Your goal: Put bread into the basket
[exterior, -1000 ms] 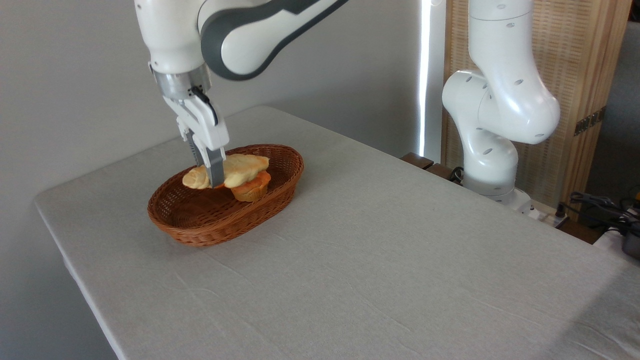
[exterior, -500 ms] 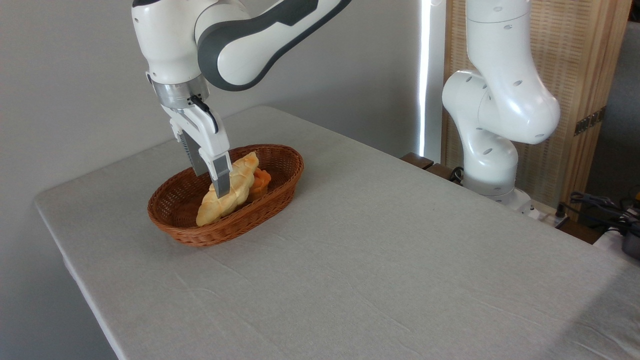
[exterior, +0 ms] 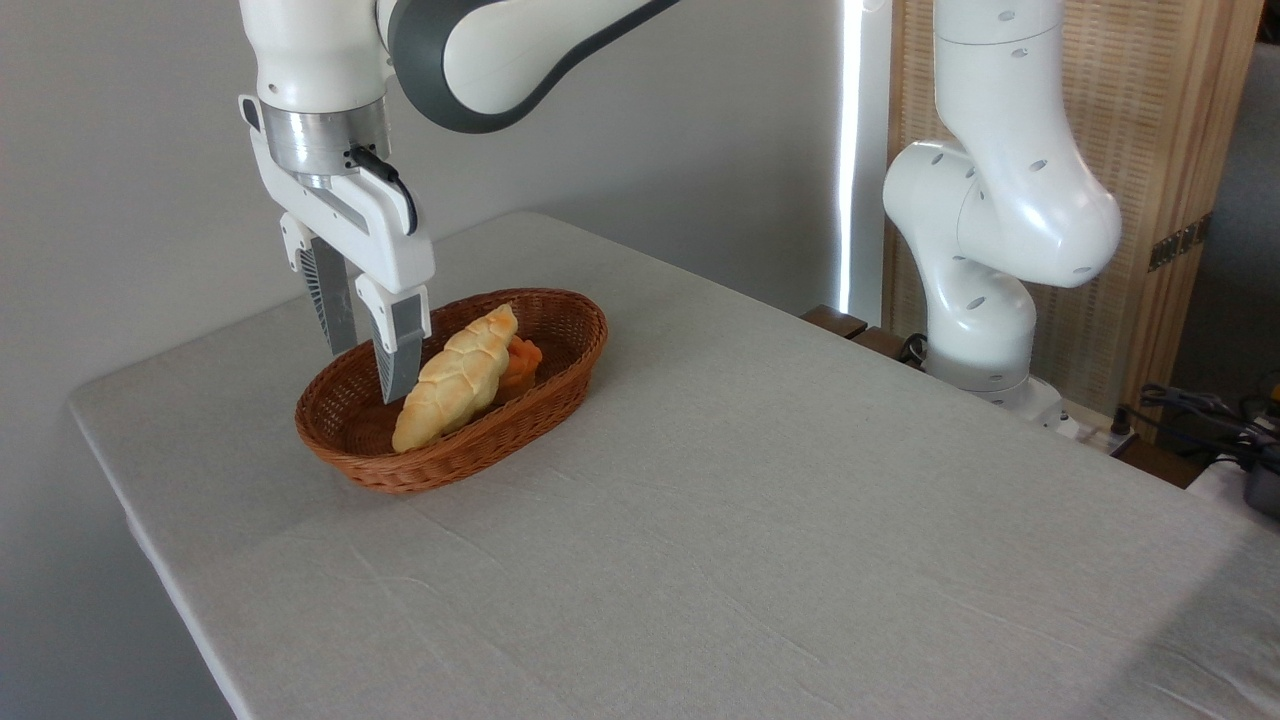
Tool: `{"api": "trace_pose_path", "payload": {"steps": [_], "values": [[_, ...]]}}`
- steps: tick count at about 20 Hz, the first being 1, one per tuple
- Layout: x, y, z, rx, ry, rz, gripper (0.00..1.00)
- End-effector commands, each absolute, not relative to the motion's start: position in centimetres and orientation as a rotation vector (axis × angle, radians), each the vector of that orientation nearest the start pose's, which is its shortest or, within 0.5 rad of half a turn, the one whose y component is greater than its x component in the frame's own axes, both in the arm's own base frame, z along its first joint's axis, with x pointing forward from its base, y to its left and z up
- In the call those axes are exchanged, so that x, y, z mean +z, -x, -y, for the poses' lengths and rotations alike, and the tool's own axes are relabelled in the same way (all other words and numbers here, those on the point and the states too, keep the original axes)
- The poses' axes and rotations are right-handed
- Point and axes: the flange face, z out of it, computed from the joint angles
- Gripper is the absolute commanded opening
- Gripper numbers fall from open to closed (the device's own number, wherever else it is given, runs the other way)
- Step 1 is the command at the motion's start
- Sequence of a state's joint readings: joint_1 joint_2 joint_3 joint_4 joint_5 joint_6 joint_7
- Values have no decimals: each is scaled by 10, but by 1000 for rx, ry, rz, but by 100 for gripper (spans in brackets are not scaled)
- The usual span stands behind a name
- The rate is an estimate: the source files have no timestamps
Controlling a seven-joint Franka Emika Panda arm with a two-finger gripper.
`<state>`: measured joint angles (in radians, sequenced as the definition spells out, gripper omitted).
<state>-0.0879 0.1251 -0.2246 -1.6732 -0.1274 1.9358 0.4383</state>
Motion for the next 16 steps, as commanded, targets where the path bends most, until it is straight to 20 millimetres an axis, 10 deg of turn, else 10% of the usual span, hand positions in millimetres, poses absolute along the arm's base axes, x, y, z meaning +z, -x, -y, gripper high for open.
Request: {"api": "trace_pose_path", "payload": {"steps": [1,12,16], "values": [[542,-583,194,-230,3075,-1154,100],[550,-583,180,-230,3034,-1193,100],[570,-579,132,-225,2934,-1364,100]]}}
